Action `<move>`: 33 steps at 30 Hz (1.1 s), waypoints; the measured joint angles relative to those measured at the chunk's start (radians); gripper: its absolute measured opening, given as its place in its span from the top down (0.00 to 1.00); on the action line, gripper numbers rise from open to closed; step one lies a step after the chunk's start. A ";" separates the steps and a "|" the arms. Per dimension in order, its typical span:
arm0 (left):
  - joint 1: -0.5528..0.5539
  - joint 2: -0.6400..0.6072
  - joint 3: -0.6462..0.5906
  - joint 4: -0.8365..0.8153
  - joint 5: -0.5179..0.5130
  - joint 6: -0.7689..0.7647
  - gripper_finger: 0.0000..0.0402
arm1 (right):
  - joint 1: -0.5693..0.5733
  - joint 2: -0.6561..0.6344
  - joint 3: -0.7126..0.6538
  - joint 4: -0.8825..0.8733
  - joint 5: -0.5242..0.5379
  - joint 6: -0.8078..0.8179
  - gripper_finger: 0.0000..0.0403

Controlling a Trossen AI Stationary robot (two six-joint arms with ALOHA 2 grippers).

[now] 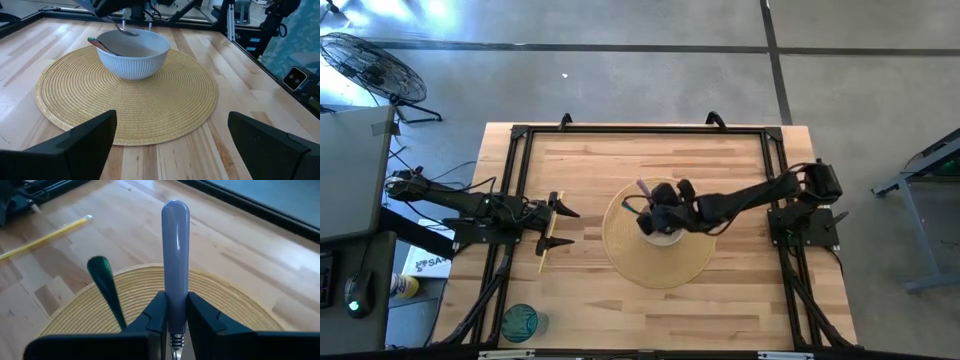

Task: Pick & Place Utensil
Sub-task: Put the purple spoon into the white bowl on the table placemat

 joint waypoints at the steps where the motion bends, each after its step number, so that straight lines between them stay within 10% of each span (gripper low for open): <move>1: 0.000 0.000 0.000 0.000 0.000 0.000 0.06 | 0.008 0.006 -0.005 0.001 0.012 0.030 0.89; 12: 0.000 0.000 0.000 0.000 0.000 0.000 0.06 | 0.040 0.035 -0.146 0.212 0.066 0.085 0.88; 33: 0.000 0.000 0.000 0.000 0.000 0.000 0.06 | 0.004 0.033 -0.256 0.409 -0.144 -0.076 0.78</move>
